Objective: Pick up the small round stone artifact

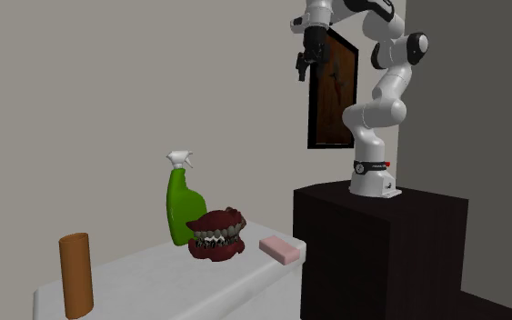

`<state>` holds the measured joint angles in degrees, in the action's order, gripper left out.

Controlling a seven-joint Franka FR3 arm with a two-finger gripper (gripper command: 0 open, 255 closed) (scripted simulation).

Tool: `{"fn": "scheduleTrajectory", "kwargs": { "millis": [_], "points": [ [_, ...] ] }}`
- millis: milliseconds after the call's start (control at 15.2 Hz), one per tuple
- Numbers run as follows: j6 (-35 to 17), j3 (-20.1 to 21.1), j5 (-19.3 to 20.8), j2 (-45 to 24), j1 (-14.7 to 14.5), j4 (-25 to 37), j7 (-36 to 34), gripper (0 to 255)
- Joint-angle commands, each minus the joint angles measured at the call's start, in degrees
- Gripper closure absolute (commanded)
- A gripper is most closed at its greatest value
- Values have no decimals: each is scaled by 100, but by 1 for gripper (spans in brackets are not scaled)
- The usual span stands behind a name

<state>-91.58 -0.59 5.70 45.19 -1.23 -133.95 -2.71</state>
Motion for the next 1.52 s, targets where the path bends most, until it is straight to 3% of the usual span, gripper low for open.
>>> {"fn": "scheduleTrajectory", "kwargs": {
  "millis": [0,726,1452],
  "points": [
    [0,0,0,0,0,0,0,0],
    [-2917,-191,178,-870,-117,-1435,203,0],
    [-5947,-312,406,-3104,-169,-1619,334,0]
  ]
}}
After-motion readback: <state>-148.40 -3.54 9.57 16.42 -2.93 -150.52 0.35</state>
